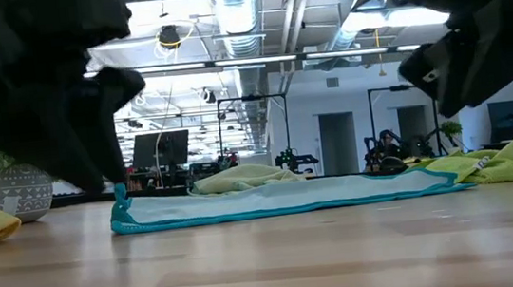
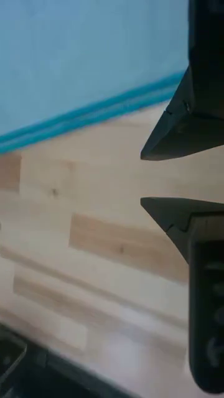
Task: Fold microfiber towels
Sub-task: Fold the blue microfiber cloth
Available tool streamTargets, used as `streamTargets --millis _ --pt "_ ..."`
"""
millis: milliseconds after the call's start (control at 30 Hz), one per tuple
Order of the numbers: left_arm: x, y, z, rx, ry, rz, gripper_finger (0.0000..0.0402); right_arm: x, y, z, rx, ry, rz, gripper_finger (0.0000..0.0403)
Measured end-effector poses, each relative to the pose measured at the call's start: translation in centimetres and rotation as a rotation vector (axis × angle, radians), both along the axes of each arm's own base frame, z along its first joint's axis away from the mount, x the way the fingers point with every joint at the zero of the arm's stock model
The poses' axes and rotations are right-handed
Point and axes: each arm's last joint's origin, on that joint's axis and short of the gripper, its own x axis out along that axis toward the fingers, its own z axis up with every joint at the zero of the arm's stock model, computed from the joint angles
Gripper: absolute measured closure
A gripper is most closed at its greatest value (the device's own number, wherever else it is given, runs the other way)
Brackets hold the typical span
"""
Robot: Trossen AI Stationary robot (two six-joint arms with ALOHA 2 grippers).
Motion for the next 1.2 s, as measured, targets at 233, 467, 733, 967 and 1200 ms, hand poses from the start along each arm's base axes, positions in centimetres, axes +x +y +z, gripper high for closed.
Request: streamTargets --millis 233,467,733,967,1200 --pt "0.7 -0.4 -2.9 0.064 0.053 -0.025 0.0297 -1.2 2.2 0.0 -0.077 -0.044 0.01 0.0274" --pt "1.1 -0.5 -1.7 0.125 0.088 -0.014 0.0356 -0.8 2.2 0.4 -0.069 -0.094 0.008 0.0274" --pt "0.8 0.0 -0.3 0.172 0.08 0.006 0.0398 -0.2 1.4 0.5 -0.051 -0.105 -0.041 0.0274" --pt "0.6 0.0 1.3 0.247 -0.044 0.086 0.0401 0.0 0.9 0.4 -0.078 -0.1 -0.039 0.0274" --pt "-1.2 0.6 4.2 0.392 -0.219 0.227 0.0401 0.3 -0.8 0.1 -0.217 -0.057 0.006 0.0257"
